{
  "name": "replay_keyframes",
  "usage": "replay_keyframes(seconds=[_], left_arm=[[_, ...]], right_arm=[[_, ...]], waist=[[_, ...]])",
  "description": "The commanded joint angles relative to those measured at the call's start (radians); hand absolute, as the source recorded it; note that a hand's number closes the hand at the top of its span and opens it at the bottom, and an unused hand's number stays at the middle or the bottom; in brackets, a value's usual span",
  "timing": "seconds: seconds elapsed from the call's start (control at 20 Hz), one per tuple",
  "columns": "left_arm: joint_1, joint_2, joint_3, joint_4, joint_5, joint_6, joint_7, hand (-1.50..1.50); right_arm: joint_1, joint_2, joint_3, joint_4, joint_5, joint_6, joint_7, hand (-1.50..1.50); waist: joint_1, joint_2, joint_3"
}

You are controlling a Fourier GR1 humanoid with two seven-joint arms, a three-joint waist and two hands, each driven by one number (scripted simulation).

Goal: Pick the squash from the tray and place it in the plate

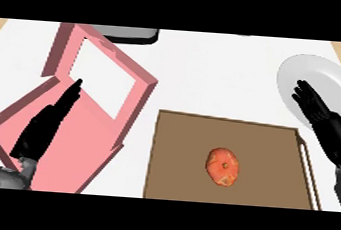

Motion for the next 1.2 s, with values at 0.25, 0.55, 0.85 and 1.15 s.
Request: replay_keyframes(seconds=[0.25,0.55,0.85,1.15], left_arm=[[0.095,-0.168,0.079,0.129,0.178,0.045,0.049,0.0],[0.099,-0.251,0.04,0.154,0.186,0.017,-0.011,0.0],[0.083,-0.284,0.07,0.173,0.162,0.024,0.018,0.0],[0.108,-0.305,0.045,0.174,0.15,0.031,-0.004,0.0]], right_arm=[[-0.252,-0.012,-0.135,-0.064,-0.151,0.075,-0.001,1.5],[-0.134,0.059,-0.172,0.04,0.104,-0.248,-0.155,-1.5],[0.037,0.035,-0.173,-0.176,0.098,-0.121,-0.169,-1.5],[0.056,-0.194,-0.098,-0.22,0.204,0.035,-0.03,-1.5]], waist=[[0.034,-0.015,0.044],[0.011,-0.017,0.046],[0.002,-0.022,0.046],[-0.008,-0.022,0.044]])
